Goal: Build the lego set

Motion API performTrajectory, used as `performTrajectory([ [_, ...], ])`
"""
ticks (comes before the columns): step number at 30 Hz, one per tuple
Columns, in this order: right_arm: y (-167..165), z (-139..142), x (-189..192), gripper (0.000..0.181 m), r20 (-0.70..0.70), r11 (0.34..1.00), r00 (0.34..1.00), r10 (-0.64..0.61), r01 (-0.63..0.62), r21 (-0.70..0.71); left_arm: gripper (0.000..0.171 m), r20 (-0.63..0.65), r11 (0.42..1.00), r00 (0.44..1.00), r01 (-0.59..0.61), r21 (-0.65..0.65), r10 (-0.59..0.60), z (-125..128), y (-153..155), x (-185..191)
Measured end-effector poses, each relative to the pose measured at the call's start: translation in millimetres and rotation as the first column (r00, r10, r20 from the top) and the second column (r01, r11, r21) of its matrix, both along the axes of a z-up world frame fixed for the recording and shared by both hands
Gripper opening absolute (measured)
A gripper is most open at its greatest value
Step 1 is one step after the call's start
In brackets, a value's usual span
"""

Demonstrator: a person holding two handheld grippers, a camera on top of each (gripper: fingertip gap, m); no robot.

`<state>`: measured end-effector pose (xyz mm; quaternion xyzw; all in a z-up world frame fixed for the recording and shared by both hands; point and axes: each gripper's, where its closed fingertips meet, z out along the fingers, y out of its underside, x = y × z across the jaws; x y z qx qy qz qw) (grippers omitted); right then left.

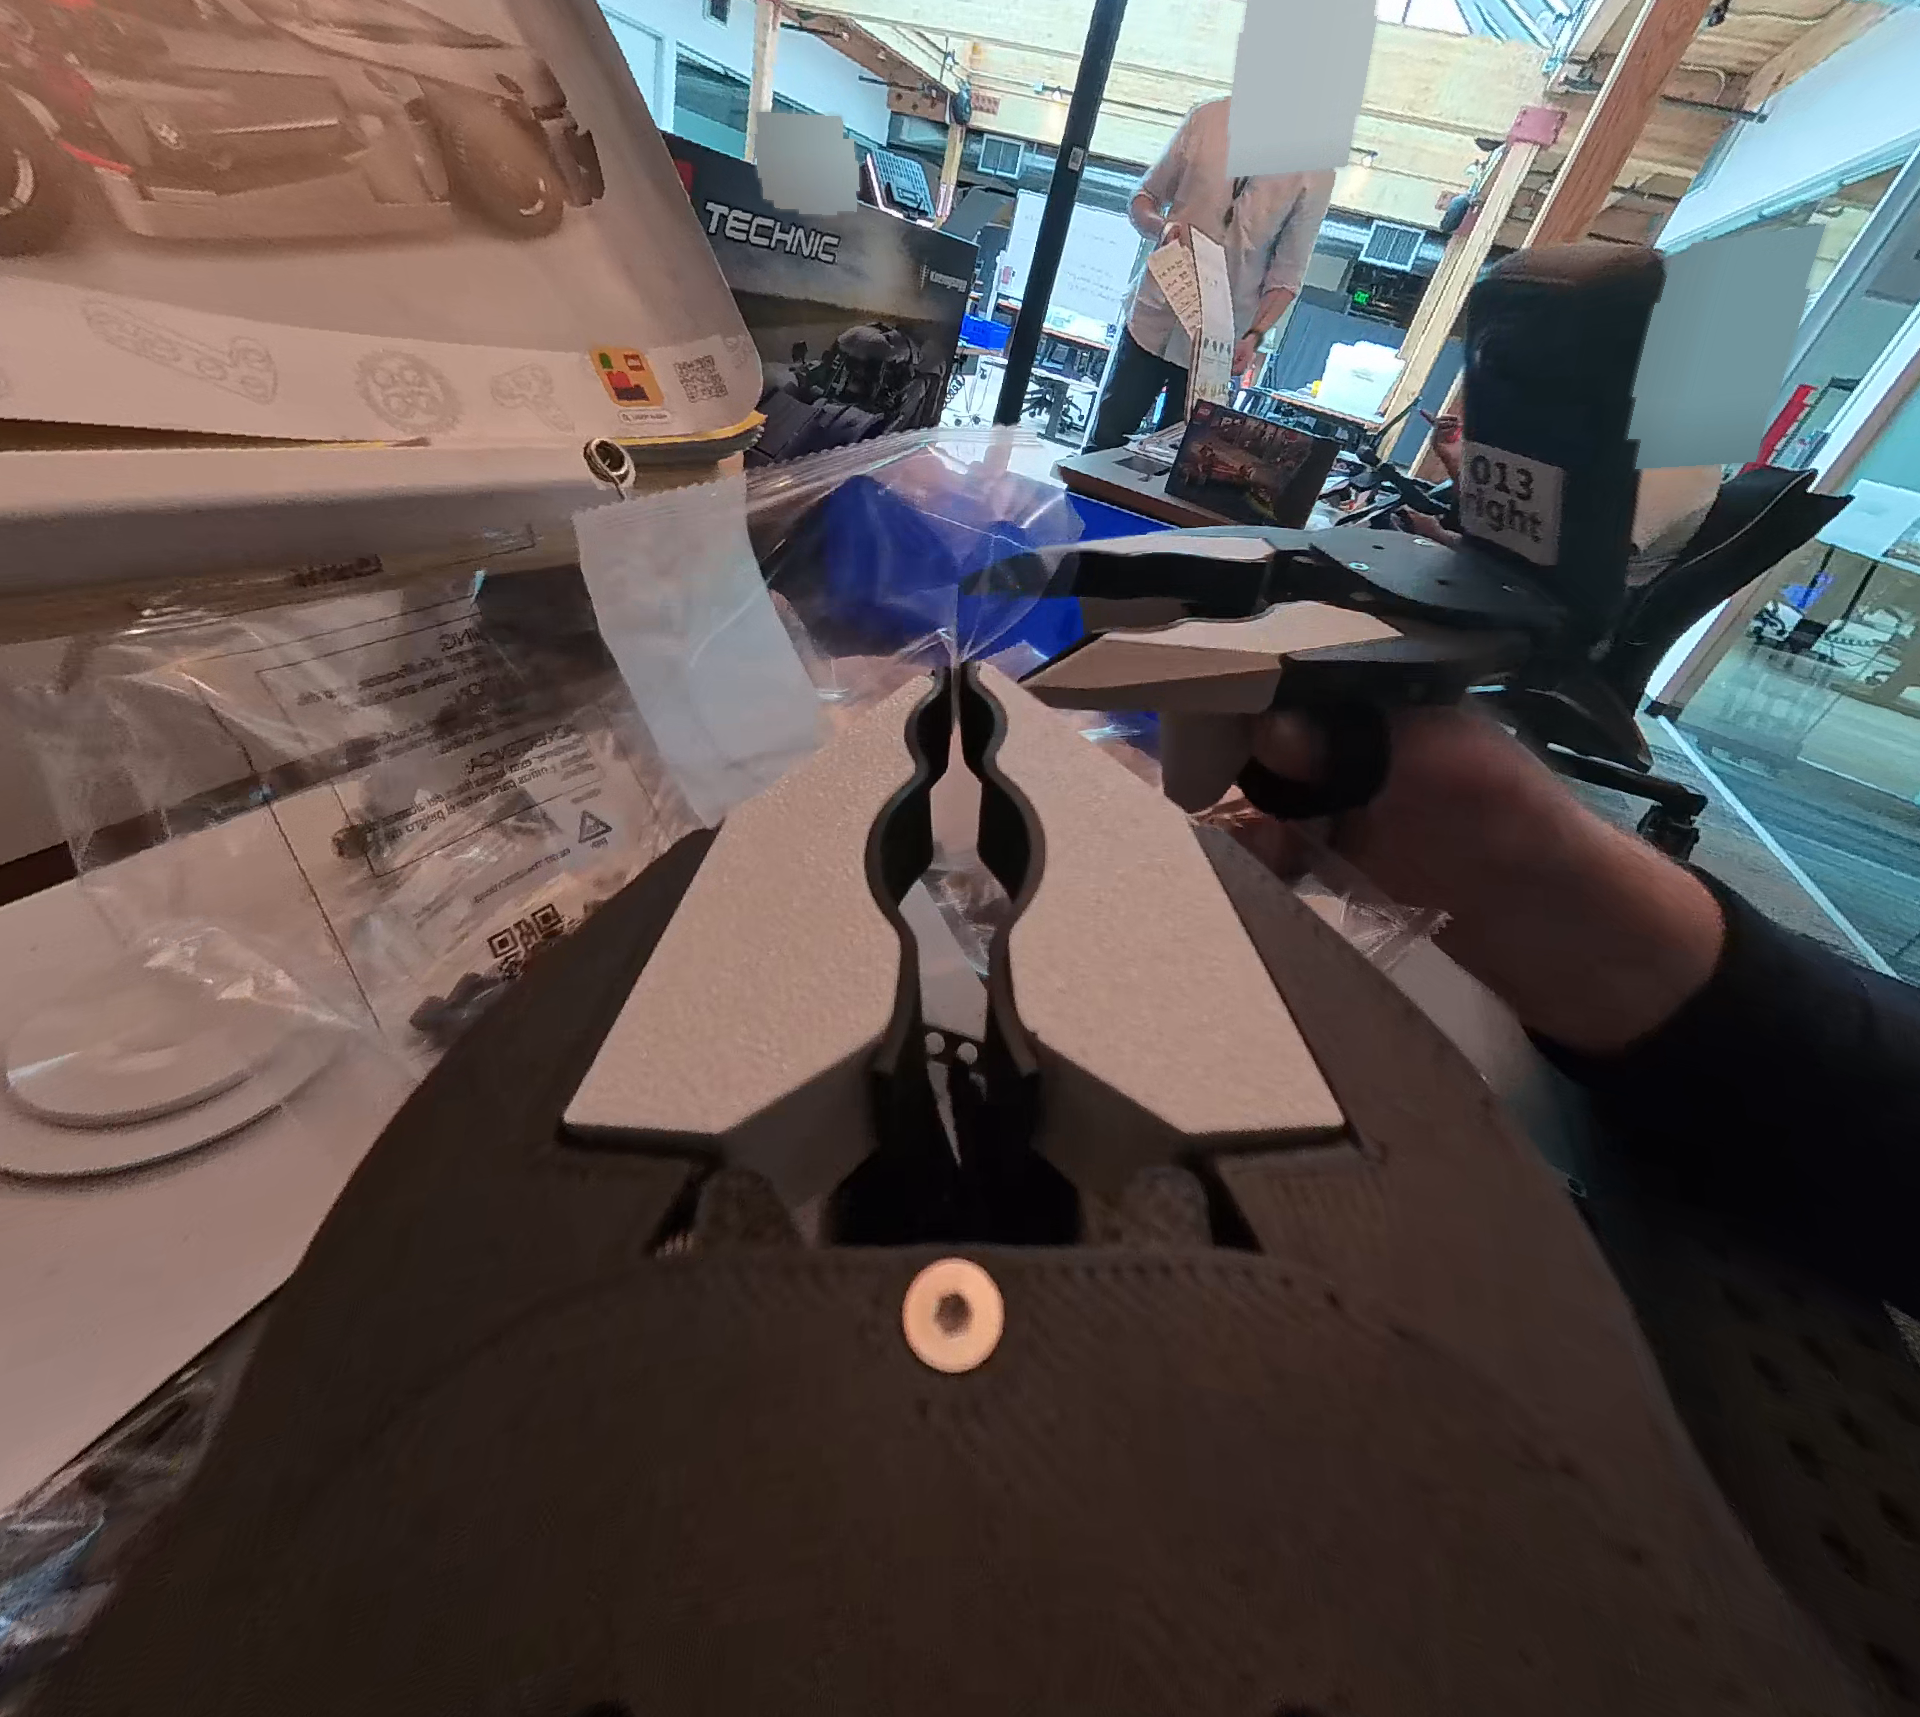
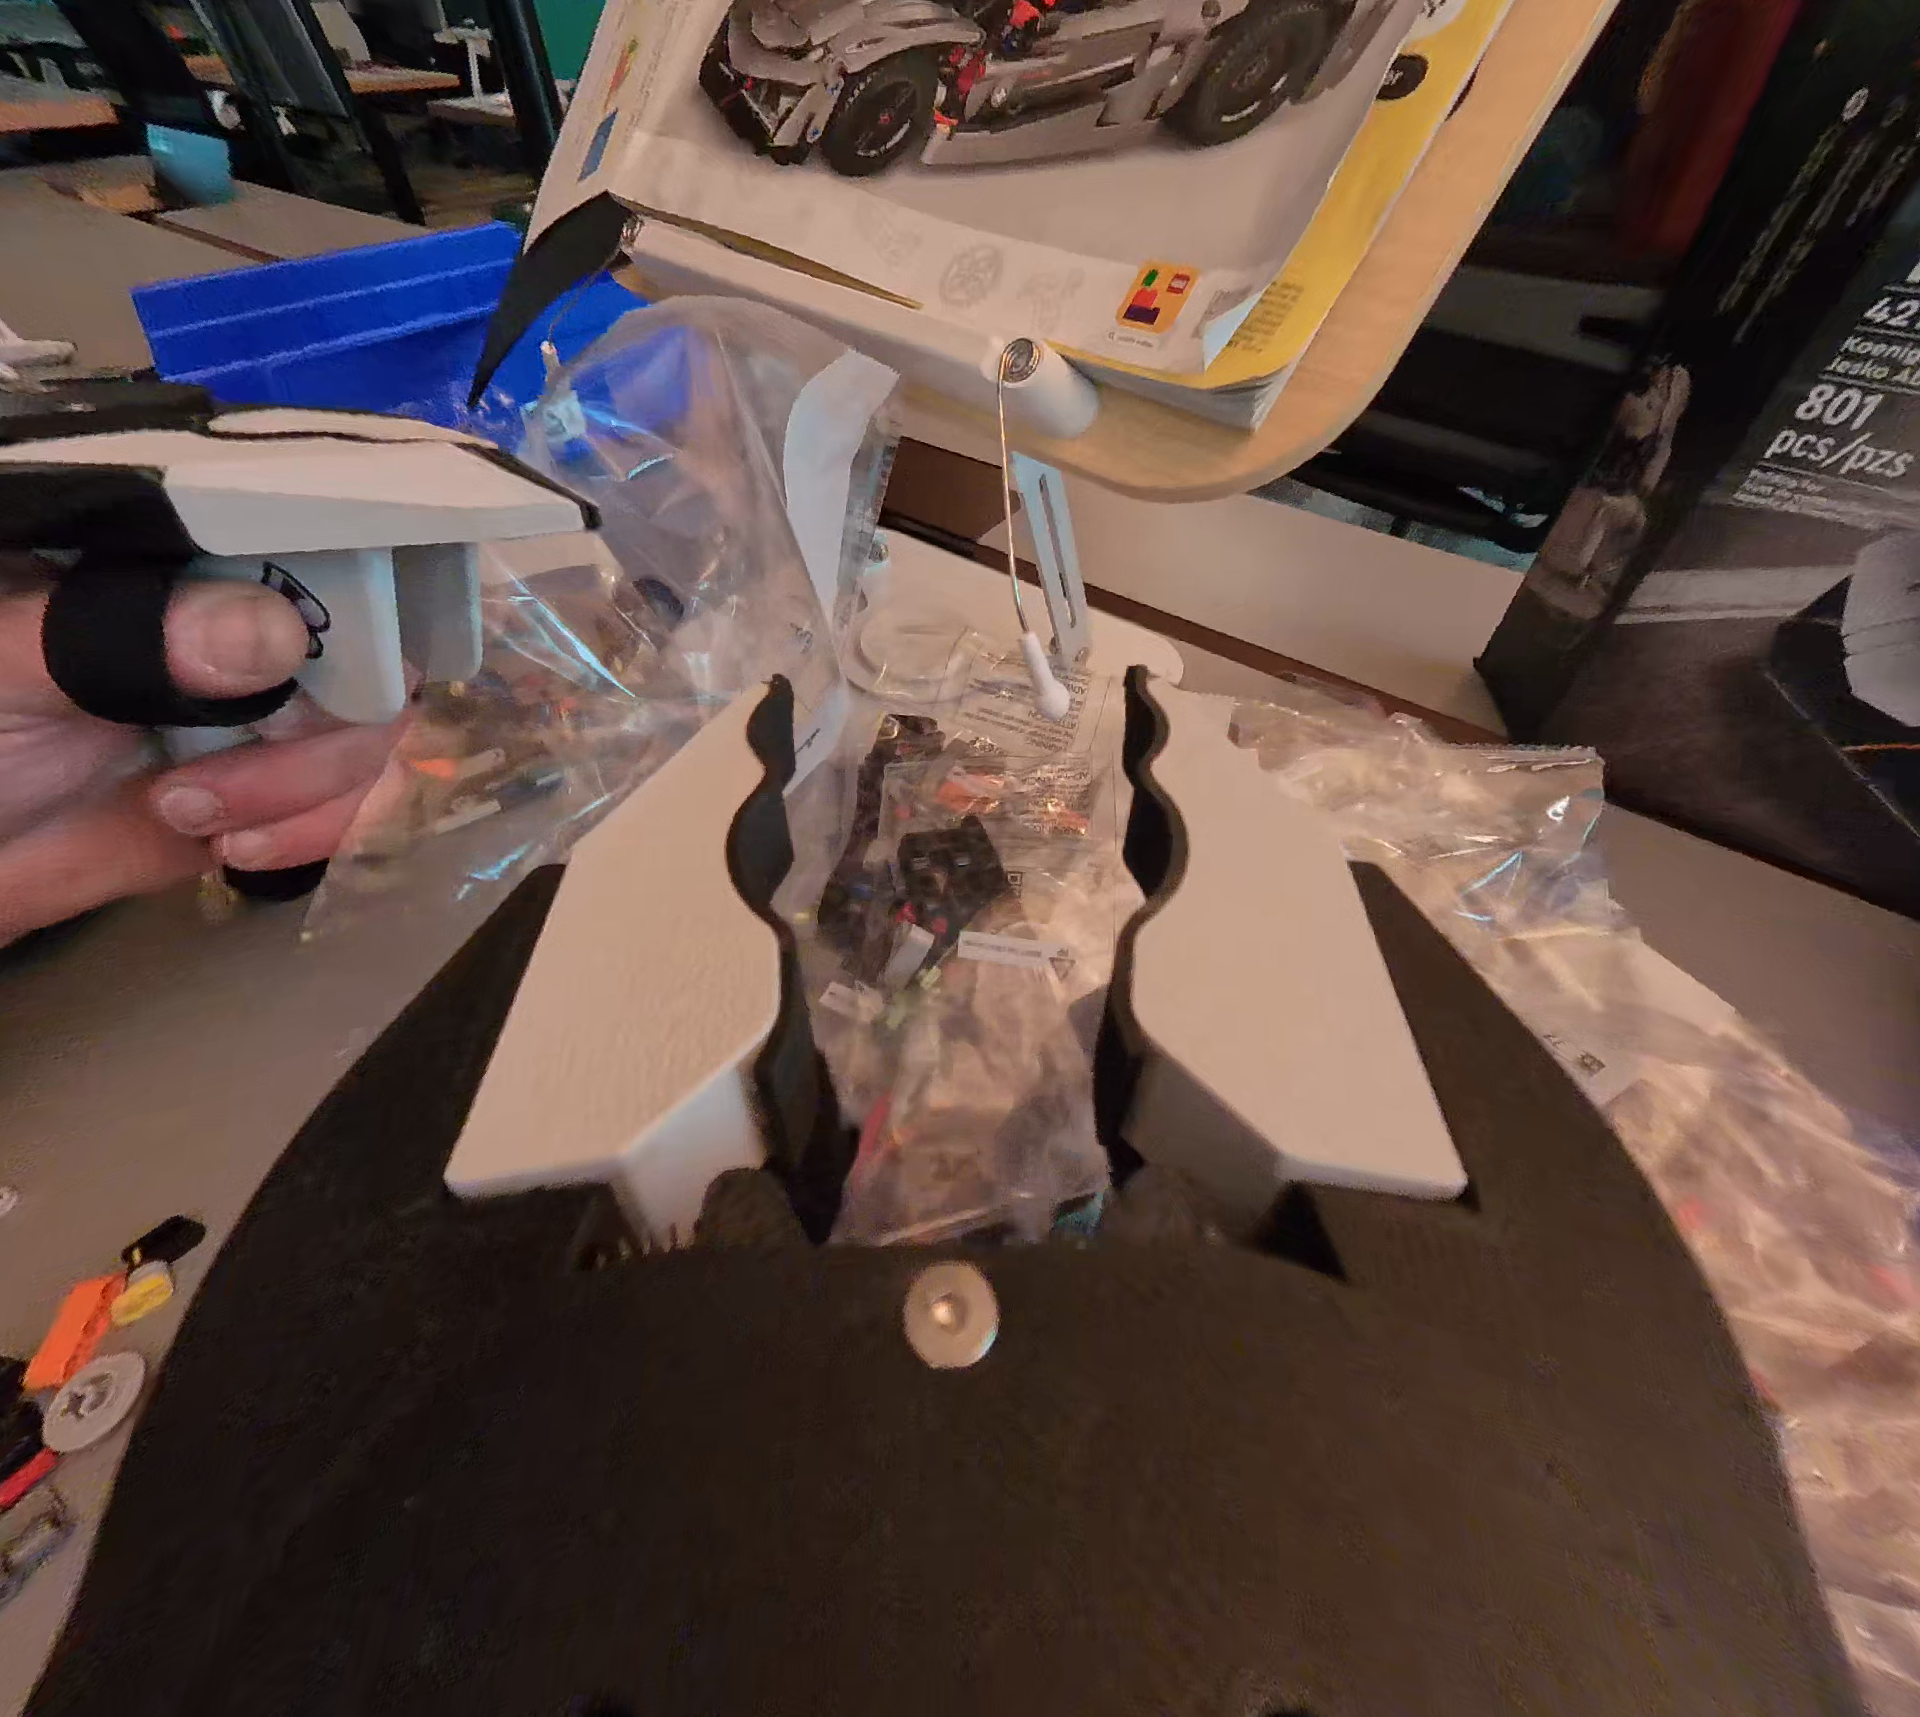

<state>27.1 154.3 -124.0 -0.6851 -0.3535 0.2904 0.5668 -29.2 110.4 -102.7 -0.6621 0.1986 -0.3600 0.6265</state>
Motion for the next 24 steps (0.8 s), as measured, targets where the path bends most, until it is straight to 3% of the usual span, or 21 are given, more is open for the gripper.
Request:
performTrajectory([
  [4, -7.5, -15.9, -11.4, 0.056, 0.004, 0.992, 0.995, 0.096, -0.096, -0.087, 0.000, 0.000, 1.000, 1.000, 0.018, -0.002, -0.018, -0.4, -1.5, 2.9],
  [12, -23.3, -24.9, -24.9, 0.040, 0.015, 0.970, 0.977, 0.211, -0.207, -0.126, 0.000, -0.017, 0.996, 0.996, 0.091, -0.017, -0.092, -5.1, -7.9, 17.4],
  [15, -23.0, -29.4, -25.8, 0.027, 0.044, 0.972, 0.977, 0.209, -0.203, -0.121, 0.000, -0.033, 0.994, 0.994, 0.103, -0.019, -0.104, -7.0, -9.1, 20.5],
  [18, -22.9, -26.4, -23.8, 0.000, 0.060, 0.978, 0.979, 0.196, -0.190, -0.091, 0.000, -0.033, 0.993, 0.993, 0.112, -0.023, -0.113, -7.7, -9.8, 20.9],
  [22, -24.1, -25.3, -20.8, 0.000, 0.120, 0.981, 0.974, 0.190, -0.185, -0.049, 0.000, -0.105, 0.996, 0.991, 0.089, 0.002, -0.088, -8.3, -10.4, 15.5],
  [24, -26.1, -27.1, -20.4, 0.000, 0.197, 0.983, 0.964, 0.181, -0.184, -0.003, 0.011, -0.128, 0.997, 0.989, 0.074, 0.020, -0.071, -5.7, -10.6, 14.4],
])
